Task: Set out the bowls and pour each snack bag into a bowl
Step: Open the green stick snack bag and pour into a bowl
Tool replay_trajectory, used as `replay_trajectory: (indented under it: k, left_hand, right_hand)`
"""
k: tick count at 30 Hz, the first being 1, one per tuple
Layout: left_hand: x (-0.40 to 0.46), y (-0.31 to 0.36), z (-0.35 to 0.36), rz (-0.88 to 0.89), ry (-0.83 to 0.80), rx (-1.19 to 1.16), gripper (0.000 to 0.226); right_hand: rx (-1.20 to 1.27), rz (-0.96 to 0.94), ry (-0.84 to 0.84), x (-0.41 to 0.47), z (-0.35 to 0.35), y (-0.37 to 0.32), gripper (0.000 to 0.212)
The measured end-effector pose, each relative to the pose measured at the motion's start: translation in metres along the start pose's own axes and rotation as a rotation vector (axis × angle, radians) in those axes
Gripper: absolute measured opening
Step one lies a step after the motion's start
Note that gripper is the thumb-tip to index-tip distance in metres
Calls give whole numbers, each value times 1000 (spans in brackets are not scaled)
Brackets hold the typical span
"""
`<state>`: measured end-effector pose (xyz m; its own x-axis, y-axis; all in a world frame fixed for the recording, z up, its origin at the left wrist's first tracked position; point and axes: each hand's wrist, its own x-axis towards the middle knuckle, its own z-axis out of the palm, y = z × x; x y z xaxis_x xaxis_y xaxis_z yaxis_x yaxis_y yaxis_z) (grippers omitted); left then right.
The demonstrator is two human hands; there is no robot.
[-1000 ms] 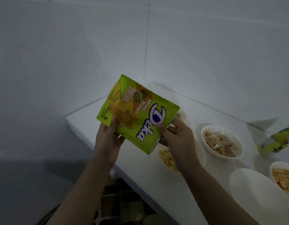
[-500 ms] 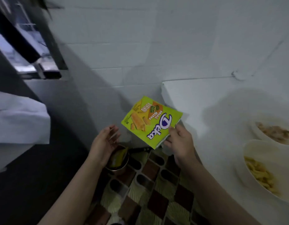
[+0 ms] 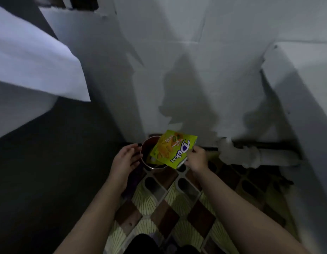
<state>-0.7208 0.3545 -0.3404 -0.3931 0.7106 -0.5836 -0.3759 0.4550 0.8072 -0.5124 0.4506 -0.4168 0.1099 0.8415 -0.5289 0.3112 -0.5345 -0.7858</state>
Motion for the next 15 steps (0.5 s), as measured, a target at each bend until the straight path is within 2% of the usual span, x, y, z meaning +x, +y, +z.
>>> replay_trajectory:
  k: [8, 12, 15]
  left_hand:
    - [123, -102, -15, 72, 26, 52, 25]
    - [144, -128, -21, 79, 31, 51, 27]
    - [138, -128, -24, 86, 15, 81, 27]
  right_hand:
    - [-201, 5, 12, 118, 113, 84, 21]
    - [-295, 22, -26, 151, 138, 106, 32]
    - [-243, 52, -119, 150, 146, 103, 37]
